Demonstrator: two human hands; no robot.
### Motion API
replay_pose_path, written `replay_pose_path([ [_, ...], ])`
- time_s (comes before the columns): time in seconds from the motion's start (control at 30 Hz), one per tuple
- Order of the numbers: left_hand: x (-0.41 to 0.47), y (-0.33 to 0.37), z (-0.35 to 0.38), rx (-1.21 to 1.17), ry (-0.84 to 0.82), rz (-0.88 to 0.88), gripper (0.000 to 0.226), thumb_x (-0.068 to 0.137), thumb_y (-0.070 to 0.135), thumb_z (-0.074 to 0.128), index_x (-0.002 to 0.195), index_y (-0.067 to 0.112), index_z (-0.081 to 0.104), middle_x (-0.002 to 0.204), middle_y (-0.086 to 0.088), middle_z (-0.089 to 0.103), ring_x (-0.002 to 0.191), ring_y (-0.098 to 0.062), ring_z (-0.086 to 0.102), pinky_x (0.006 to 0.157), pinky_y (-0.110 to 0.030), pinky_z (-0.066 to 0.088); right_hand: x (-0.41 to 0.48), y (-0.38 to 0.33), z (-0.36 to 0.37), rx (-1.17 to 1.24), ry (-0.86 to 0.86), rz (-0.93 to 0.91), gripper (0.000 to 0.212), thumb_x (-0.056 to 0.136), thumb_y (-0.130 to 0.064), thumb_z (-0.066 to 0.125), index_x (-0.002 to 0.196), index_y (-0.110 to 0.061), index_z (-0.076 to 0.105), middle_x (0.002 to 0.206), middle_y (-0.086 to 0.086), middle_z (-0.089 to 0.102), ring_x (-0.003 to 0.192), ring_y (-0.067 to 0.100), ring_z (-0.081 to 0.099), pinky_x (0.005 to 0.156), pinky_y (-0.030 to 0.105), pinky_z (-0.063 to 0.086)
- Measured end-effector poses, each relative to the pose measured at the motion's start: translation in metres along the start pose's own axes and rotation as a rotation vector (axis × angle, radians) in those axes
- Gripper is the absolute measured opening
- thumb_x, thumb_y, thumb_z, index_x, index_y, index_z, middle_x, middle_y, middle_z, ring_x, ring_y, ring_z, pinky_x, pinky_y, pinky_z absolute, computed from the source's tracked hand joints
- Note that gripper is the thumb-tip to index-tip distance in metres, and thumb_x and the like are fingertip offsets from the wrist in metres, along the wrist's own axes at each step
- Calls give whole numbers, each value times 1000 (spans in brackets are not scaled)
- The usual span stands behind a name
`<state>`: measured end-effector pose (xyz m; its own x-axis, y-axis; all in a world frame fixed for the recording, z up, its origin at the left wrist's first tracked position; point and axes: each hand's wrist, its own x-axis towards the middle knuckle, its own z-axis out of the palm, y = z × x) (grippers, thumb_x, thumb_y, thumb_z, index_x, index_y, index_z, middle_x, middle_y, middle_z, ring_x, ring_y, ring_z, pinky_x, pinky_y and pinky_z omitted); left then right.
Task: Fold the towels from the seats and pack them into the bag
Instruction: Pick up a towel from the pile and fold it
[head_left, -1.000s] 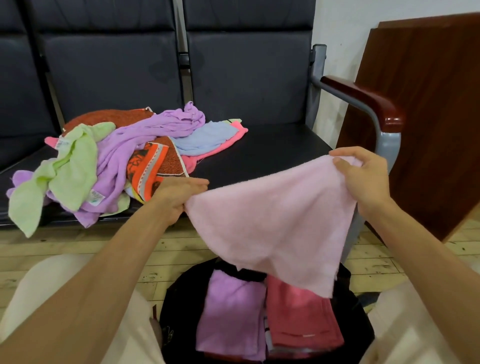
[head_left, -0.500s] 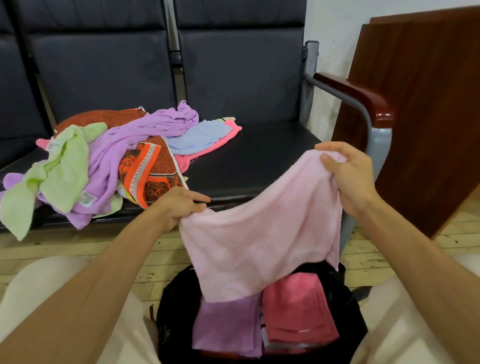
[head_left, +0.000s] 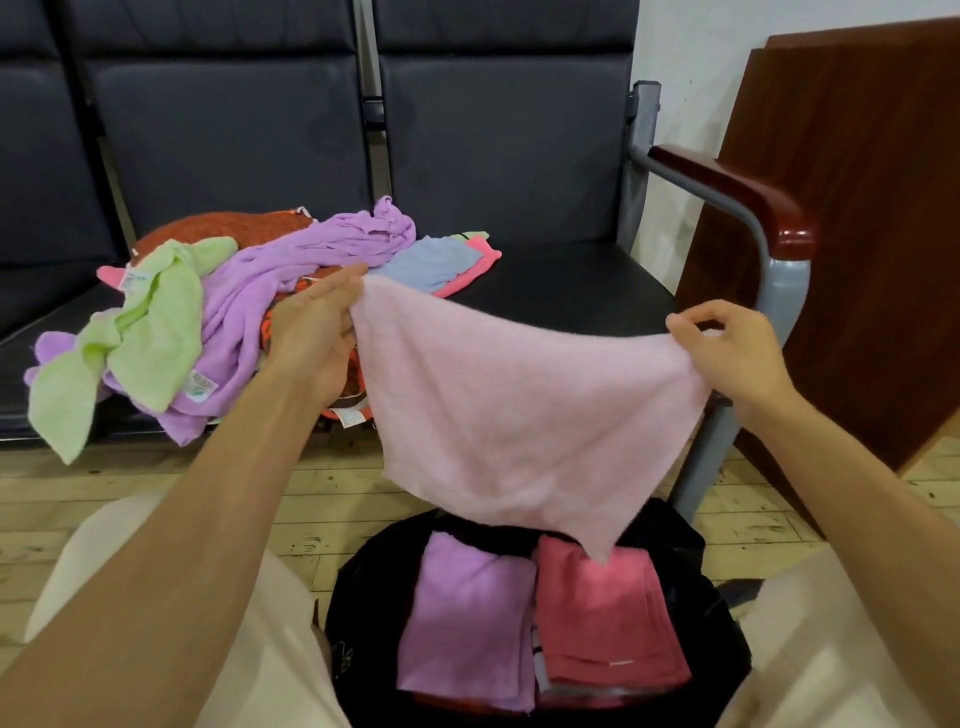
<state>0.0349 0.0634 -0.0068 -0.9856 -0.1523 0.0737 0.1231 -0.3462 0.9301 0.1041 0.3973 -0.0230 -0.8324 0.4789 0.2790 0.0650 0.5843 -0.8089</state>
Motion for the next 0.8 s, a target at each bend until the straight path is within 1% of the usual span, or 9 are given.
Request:
replay_pose_path([
  [0.1, 1, -4, -1, 4, 70, -17, 26, 89, 7, 64, 115, 6, 66, 103, -2, 70, 89, -14, 67, 77, -25, 55, -4, -7, 1, 375, -62, 227, 8, 91, -27, 66, 86, -22, 69, 107, 0, 65, 109, 19, 55, 97, 38, 46],
  [0.17, 1, -5, -2, 30, 99, 4, 22, 87, 6, 66, 109, 9, 68, 98, 1, 70, 87, -13, 65, 75, -24, 54, -4, -9, 2, 438, -71, 252, 4, 90, -21, 67, 87, -23, 69, 112, 3, 65, 110, 22, 57, 98, 40, 48],
  [0.23, 4, -8, -3, 91, 122, 29, 26, 87, 5, 66, 112, 10, 67, 102, 0, 68, 92, -13, 64, 77, -22, 54, -2, -9, 3, 413, -36, 229, 7, 90, -16, 66, 92, -21, 70, 116, 4, 63, 113, 23, 55, 98, 40, 48],
  [0.3, 5, -10, 0, 112, 114, 10, 31, 88, 2, 63, 119, 6, 64, 108, -3, 65, 87, -10, 63, 76, -19, 55, 1, -8, 3, 388, 18, 222, 10, 91, -12, 65, 98, -18, 69, 120, 6, 61, 115, 25, 54, 96, 38, 49],
  [0.4, 6, -16, 4, 89, 73, -81, 36, 91, -2, 58, 126, 2, 59, 116, -7, 61, 79, -6, 61, 66, -13, 54, 4, -6, 1, 347, 77, 211, 14, 92, -10, 63, 104, -16, 69, 124, 7, 59, 117, 25, 53, 95, 34, 48],
  [0.47, 7, -20, 4, 105, 70, -109, 36, 90, -2, 58, 126, 3, 59, 117, -7, 61, 80, -8, 62, 61, -14, 53, 6, -4, 1, 297, 97, 188, 18, 93, -10, 62, 108, -15, 69, 125, 5, 59, 119, 25, 51, 100, 38, 48],
  [0.57, 10, -24, 2, 191, 102, -77, 32, 88, 0, 63, 120, 7, 64, 123, -9, 63, 96, -17, 63, 71, -20, 53, 7, -2, -1, 200, 119, 138, 23, 94, -12, 61, 115, -16, 69, 127, 2, 58, 121, 24, 49, 105, 45, 45],
  [0.7, 9, -23, 2, 227, 102, -13, 28, 87, 2, 66, 115, 6, 66, 118, -10, 65, 99, -20, 64, 75, -23, 54, 10, -1, -5, 95, 147, 71, 25, 94, -13, 61, 118, -16, 68, 130, 3, 59, 123, 24, 50, 107, 45, 43],
  [0.8, 7, -21, 5, 151, 92, -31, 24, 85, 5, 69, 108, 4, 68, 104, -7, 69, 90, -16, 67, 69, -20, 54, 10, -1, -6, 90, 167, 52, 27, 94, -13, 61, 120, -16, 67, 128, 3, 60, 119, 22, 51, 105, 44, 45],
])
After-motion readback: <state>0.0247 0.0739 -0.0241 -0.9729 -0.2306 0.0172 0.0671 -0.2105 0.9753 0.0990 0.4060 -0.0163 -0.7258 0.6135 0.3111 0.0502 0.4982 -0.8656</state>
